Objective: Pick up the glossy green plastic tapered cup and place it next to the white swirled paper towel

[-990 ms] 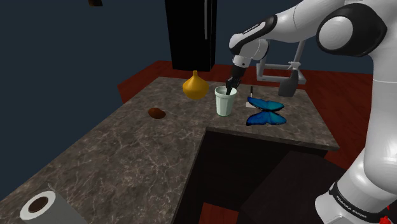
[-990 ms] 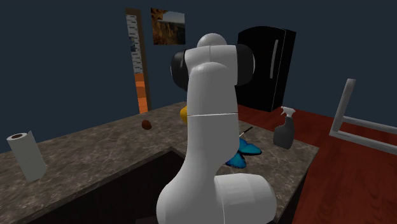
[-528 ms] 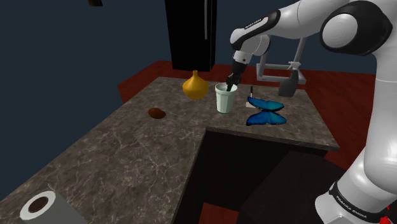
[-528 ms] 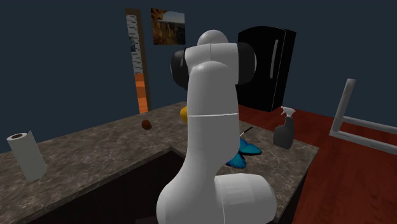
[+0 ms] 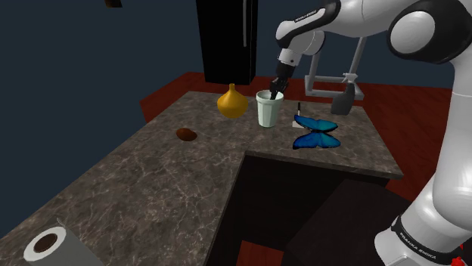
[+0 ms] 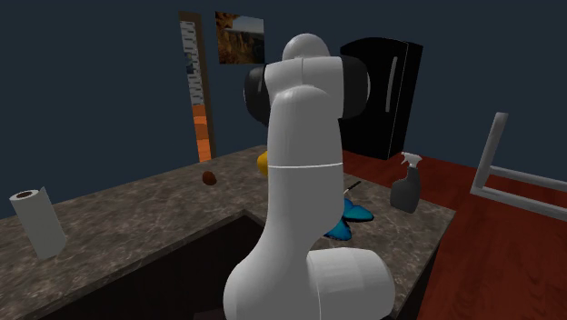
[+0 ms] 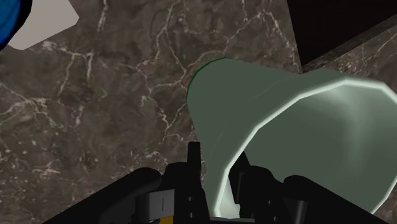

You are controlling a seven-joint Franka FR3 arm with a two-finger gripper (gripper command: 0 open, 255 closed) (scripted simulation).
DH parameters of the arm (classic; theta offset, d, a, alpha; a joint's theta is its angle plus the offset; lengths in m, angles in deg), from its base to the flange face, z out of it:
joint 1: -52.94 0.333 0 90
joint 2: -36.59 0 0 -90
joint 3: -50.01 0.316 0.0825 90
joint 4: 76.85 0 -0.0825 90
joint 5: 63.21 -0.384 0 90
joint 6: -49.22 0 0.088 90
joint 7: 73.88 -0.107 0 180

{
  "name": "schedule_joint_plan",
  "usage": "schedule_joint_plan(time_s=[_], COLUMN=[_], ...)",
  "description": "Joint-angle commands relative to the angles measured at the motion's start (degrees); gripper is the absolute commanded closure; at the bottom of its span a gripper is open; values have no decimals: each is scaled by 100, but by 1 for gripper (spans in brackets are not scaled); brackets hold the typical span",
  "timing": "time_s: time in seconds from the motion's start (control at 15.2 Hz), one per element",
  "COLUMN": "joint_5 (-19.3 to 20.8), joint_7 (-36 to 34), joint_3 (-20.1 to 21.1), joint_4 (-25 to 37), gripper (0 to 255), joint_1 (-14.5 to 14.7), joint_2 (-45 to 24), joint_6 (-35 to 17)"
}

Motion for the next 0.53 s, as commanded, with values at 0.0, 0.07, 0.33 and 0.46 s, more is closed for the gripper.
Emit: schedule_joint_plan(time_s=[0.0,0.07,0.33,0.46], joint_5=[25,39,91,113], joint_7=[-58,-84,-183,-232], joint_3=[-5,-9,-25,-32], joint_4=[126,177,398,518], gripper=[255,255,255,255], joint_1=[-1,-2,-11,-17], joint_2=[15,33,92,114], joint_6=[127,191,451,585])
